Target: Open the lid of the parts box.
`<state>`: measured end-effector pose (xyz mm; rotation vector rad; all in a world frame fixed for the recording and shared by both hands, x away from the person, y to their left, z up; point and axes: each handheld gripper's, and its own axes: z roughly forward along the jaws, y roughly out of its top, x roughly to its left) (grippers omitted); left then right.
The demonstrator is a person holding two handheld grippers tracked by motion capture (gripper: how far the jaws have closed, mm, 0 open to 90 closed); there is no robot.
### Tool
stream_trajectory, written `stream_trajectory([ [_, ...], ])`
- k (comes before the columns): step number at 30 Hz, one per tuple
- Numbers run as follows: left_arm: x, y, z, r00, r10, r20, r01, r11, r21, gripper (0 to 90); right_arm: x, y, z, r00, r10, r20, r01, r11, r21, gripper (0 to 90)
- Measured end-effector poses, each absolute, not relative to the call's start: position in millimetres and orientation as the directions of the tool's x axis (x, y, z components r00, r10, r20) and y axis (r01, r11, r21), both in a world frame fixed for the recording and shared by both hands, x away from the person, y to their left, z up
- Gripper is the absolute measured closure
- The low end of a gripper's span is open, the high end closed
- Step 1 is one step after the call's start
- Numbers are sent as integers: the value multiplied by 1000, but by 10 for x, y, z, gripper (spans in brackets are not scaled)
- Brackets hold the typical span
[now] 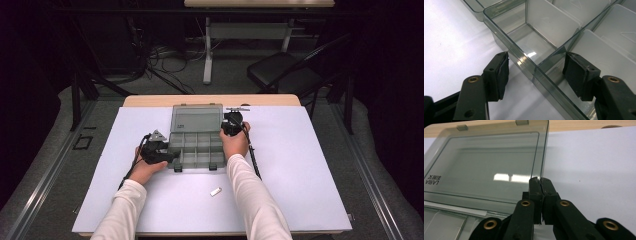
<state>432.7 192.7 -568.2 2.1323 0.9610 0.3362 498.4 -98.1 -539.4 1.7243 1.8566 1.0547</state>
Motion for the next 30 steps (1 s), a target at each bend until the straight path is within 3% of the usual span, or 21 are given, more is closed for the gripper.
stream_trajectory([
  [17, 4326, 1927, -5682, 681, 729, -66, 529, -428, 733, 373, 4978, -1001, -5445, -160, 959, 234, 671, -68, 739, 881],
  [30, 4325, 1926, -5682, 681, 729, -66, 530, -428, 732, 372, 4832, -1081, -5401, -261, 942, 213, 635, 1, 772, 771],
])
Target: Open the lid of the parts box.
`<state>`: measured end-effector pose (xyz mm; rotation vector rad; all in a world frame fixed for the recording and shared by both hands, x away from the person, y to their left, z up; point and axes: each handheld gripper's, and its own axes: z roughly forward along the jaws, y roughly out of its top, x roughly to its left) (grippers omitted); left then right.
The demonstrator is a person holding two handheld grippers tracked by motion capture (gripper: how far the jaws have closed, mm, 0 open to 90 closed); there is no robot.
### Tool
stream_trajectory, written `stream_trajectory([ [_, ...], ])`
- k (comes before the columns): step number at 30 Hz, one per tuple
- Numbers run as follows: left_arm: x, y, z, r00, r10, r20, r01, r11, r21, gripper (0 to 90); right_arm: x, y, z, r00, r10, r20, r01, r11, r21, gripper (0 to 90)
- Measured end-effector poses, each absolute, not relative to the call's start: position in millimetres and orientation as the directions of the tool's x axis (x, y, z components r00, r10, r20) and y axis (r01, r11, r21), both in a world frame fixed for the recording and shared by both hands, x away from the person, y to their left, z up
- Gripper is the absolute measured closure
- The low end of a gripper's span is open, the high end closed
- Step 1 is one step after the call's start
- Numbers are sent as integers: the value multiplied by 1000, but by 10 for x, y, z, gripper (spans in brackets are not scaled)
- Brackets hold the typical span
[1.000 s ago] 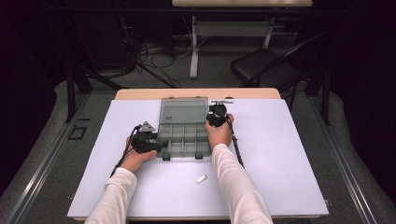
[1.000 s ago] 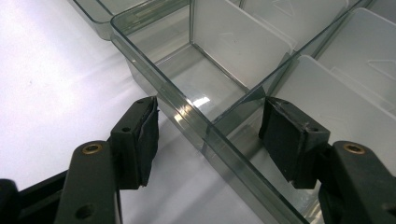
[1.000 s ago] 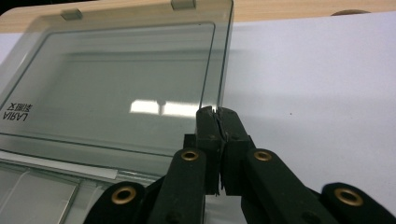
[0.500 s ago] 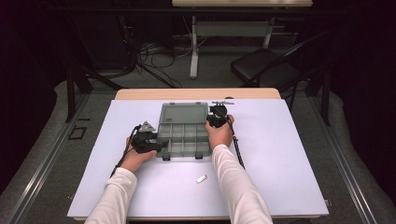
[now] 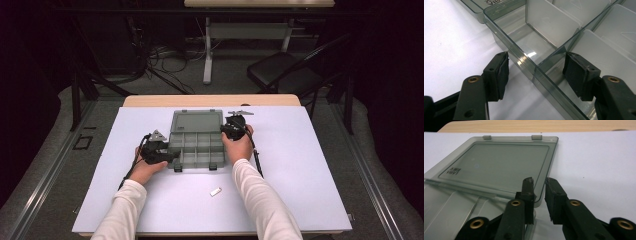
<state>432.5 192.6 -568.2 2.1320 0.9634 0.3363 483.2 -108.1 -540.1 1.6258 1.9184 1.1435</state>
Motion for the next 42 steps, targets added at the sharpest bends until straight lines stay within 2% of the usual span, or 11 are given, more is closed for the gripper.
stream_trajectory([
  [6, 4325, 1925, -5681, 681, 730, -65, 529, -429, 732, 371, 4694, -1086, -5330, -376, 903, 207, 613, 76, 787, 685],
  [13, 4324, 1924, -5677, 678, 732, -67, 533, -428, 730, 368, 4572, -1113, -5297, -437, 881, 180, 581, 124, 805, 574],
  [15, 4331, 1941, -5675, 673, 735, -78, 538, -415, 734, 348, 4536, -1137, -5291, -461, 869, 180, 572, 136, 809, 543],
  [16, 4340, 1967, -5670, 669, 738, -93, 542, -398, 740, 298, 4507, -1153, -5279, -470, 865, 177, 568, 143, 811, 523],
  [17, 4345, 1997, -5662, 660, 743, -114, 548, -371, 750, 298, 4507, -1153, -5279, -470, 865, 177, 568, 143, 811, 523],
  [18, 4348, 2028, -5647, 648, 749, -138, 556, -341, 758, 240, 4494, -1166, -5273, -478, 860, 181, 566, 143, 812, 514],
  [26, 4282, 2149, -5488, 610, 768, -195, 556, -239, 796, 180, 4370, -1248, -5245, -529, 833, 161, 541, 185, 820, 501],
  [33, 4198, 2147, -5385, 558, 810, -177, 567, -216, 795, 181, 4232, -1310, -5211, -574, 808, 131, 509, 228, 830, 513],
  [38, 4138, 2135, -5328, 543, 822, -173, 568, -208, 796, 180, 4112, -1365, -5189, -600, 794, 93, 477, 263, 839, 465],
  [42, 4089, 2130, -5280, 534, 819, -211, 589, -181, 787, 160, 4041, -1464, -5174, -616, 784, 77, 455, 274, 848, 446],
])
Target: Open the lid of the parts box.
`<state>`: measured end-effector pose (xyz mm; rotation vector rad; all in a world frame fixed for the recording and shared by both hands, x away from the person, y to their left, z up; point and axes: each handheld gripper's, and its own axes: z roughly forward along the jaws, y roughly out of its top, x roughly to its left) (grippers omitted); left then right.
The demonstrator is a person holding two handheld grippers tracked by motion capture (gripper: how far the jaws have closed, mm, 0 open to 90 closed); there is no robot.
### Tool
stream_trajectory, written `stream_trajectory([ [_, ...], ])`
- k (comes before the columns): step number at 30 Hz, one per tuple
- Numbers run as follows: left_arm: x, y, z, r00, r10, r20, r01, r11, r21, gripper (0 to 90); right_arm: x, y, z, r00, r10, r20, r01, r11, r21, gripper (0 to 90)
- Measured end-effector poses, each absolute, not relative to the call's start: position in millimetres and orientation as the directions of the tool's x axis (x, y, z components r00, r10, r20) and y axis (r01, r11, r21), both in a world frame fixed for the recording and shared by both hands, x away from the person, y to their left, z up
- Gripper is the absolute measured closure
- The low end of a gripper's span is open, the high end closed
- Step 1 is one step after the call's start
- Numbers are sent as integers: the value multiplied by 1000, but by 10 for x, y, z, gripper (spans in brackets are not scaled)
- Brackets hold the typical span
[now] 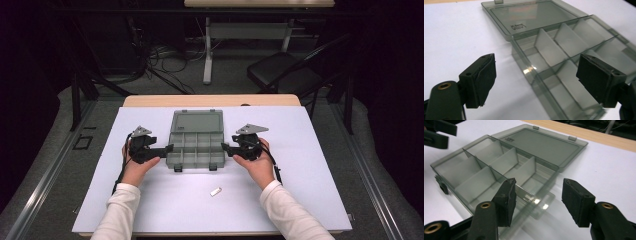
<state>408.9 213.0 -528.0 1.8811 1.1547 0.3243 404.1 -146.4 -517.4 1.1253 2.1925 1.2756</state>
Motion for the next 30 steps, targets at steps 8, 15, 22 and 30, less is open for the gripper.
stream_trajectory([
  [8, 3983, 2084, -5191, 521, 826, -215, 596, -172, 784, 149, 4000, -1750, -5101, -576, 813, 90, 452, 225, 864, 391],
  [15, 3852, 1962, -5088, 558, 807, -193, 574, -207, 793, 149, 3995, -1926, -5063, -543, 829, 135, 466, 164, 869, 180],
  [22, 3712, 1789, -4994, 605, 781, -158, 530, -247, 811, 147, 3959, -1997, -5007, -518, 843, 146, 450, 123, 884, 149],
  [30, 3599, 1592, -4994, 633, 764, -128, 509, -285, 812, 150, 3951, -1990, -5002, -517, 838, 172, 481, 118, 869, 141],
])
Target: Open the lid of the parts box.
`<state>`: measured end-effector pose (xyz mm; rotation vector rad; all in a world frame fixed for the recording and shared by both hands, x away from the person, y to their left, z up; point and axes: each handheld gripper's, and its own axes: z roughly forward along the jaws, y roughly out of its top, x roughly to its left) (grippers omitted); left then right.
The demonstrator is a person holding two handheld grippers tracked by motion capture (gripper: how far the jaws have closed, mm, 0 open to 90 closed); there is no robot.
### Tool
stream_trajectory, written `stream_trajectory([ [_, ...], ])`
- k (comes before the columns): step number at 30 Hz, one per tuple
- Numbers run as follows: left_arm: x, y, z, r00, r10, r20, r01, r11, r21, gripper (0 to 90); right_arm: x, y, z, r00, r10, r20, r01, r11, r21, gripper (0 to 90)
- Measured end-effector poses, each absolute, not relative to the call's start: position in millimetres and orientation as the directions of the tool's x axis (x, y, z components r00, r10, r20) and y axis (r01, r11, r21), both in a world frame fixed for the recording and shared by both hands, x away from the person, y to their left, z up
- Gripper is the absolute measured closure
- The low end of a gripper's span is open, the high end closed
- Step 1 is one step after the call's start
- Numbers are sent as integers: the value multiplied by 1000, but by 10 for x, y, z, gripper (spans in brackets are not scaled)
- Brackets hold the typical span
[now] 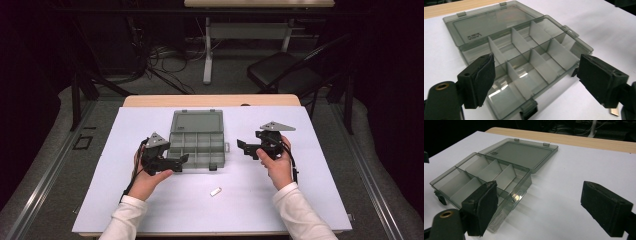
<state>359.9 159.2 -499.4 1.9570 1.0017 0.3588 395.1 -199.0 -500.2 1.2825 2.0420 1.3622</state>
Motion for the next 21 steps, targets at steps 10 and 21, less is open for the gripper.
stream_trajectory([
  [10, 3485, 1436, -4979, 659, 740, -134, 488, -285, 825, 164, 3932, -1991, -4996, -522, 837, 164, 474, 126, 871, 124],
  [21, 3328, 1149, -5075, 704, 704, -94, 456, -347, 820, 172, 3926, -1954, -5033, -534, 833, 148, 477, 152, 865, 110],
])
